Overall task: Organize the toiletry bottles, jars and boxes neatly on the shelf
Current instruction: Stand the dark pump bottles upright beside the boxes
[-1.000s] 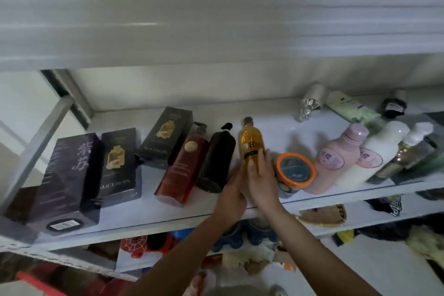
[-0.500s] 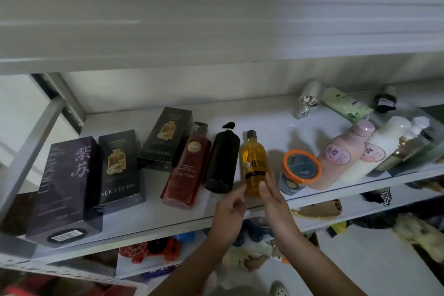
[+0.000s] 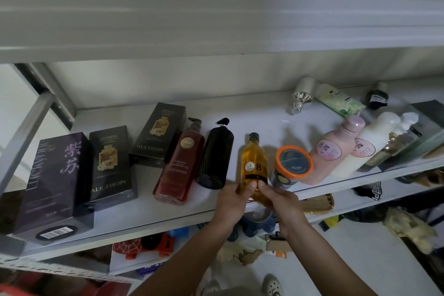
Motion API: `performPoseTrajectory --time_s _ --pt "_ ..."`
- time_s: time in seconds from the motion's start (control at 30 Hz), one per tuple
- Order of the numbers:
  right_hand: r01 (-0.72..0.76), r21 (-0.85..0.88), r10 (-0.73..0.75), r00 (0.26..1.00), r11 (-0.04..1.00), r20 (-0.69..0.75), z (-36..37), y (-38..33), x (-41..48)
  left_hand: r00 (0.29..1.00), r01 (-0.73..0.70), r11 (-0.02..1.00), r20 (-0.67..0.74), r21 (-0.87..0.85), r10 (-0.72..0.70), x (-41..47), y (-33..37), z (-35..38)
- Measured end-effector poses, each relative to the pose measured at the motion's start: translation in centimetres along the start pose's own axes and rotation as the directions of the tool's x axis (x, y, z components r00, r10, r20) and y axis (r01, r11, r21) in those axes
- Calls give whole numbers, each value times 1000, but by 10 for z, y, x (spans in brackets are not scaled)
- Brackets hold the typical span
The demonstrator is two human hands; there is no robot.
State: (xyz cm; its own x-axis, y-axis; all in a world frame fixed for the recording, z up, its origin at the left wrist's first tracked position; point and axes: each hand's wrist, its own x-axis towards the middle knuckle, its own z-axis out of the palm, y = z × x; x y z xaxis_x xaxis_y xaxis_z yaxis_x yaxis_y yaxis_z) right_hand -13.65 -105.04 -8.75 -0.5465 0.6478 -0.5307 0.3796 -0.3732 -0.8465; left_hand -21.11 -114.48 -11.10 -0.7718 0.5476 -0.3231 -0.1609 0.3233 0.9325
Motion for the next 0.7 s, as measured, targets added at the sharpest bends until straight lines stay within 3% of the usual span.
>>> performPoseTrajectory --time_s 0.2,0.4,0.53,0.7 --pt "35 56 -40 994 998 100 -16 14 0 996 -88 996 -14 -12 87 -6 -7 -3" --pt "297 -69 -283 946 952 158 -20 23 0 966 -258 966 23 -11 258 -15 -17 -8" --pt "439 -194 -406 894 877 187 -20 34 8 947 -311 931 -26 193 321 -13 -23 -5" --pt "505 -277 -483 863 818 148 -22 42 14 940 -281 850 -50 447 337 -6 -34 0"
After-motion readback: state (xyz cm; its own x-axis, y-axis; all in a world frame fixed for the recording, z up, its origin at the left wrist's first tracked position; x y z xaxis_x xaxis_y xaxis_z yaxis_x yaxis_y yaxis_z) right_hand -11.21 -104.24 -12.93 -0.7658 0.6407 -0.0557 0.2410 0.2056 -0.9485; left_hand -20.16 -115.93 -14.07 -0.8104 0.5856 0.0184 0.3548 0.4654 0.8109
